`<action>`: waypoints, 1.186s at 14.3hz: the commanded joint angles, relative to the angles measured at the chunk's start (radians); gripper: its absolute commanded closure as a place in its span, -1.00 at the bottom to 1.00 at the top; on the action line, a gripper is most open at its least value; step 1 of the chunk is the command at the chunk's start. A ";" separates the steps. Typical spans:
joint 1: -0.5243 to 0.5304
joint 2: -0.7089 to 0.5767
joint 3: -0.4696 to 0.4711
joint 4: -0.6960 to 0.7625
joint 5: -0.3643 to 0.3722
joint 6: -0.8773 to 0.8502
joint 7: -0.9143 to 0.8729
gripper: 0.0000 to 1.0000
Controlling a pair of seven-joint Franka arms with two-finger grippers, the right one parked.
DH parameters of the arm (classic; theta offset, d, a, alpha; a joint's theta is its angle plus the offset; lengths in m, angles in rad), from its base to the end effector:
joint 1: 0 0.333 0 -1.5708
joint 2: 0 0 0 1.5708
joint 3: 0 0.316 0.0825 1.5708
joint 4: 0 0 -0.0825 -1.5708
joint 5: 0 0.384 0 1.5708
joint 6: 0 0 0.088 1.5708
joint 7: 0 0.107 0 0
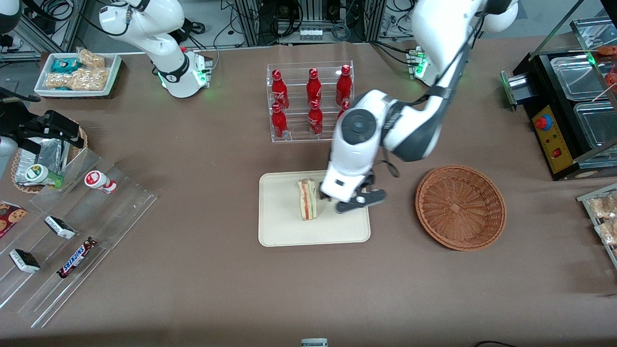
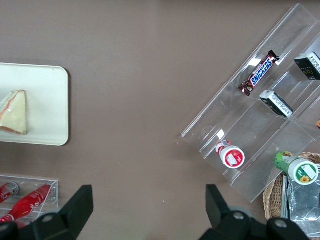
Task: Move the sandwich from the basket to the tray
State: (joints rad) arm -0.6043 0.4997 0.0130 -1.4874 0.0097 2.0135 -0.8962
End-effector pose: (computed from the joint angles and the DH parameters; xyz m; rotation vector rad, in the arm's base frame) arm 0.5800 -0.3905 0.3864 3.0994 0.4671 0.0464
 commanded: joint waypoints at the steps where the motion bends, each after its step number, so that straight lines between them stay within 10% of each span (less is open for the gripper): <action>1: 0.079 -0.113 -0.007 -0.163 0.010 0.007 0.086 -1.00; 6: 0.288 -0.305 -0.007 -0.324 0.009 -0.051 0.386 -1.00; 17: 0.534 -0.420 -0.005 -0.145 0.004 -0.375 0.733 -1.00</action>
State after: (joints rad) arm -0.0813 0.0810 0.0223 -1.7040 0.0092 1.7138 -0.1910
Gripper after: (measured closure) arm 0.000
